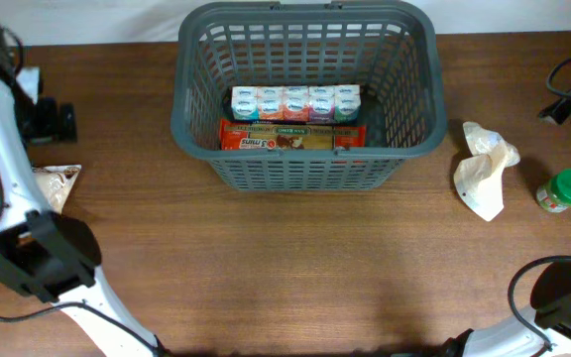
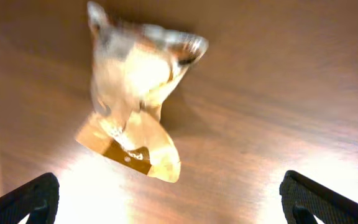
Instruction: Pack container
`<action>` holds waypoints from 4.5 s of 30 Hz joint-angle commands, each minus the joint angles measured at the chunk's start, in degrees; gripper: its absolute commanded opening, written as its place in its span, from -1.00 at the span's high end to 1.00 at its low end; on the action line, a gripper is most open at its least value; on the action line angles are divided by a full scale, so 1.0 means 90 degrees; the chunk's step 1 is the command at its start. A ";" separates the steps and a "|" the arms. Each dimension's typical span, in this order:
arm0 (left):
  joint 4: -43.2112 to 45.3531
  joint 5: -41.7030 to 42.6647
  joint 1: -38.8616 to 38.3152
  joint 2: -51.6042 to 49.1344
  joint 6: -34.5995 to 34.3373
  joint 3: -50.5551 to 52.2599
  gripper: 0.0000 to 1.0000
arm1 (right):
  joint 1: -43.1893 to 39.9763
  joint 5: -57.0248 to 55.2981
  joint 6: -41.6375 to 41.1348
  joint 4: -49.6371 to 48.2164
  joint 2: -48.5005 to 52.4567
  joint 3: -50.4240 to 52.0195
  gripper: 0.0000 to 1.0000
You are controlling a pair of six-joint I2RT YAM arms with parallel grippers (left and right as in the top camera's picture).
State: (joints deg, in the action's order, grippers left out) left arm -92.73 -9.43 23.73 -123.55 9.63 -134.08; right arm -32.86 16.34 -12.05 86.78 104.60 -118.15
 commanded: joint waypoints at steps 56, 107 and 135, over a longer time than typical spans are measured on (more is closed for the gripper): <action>0.0578 0.1860 0.1239 -0.1120 0.0192 -0.0199 0.97 | -0.0019 -0.0056 -0.0053 -0.0005 -0.0175 0.0022 -0.97; 0.1802 0.1426 -0.6458 -0.1591 0.3866 -0.2101 -0.98 | -0.0019 -0.0056 -0.0053 -0.0002 -0.0175 0.0022 -0.97; -0.0347 0.1404 -0.1367 0.0712 -0.0279 -0.2431 -0.98 | -0.0019 -0.0053 -0.0056 -0.0010 -0.0175 0.0022 -0.97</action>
State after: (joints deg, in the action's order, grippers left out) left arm -94.32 2.81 8.84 -114.24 9.78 -158.76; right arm -32.86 16.34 -12.05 86.76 104.55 -118.15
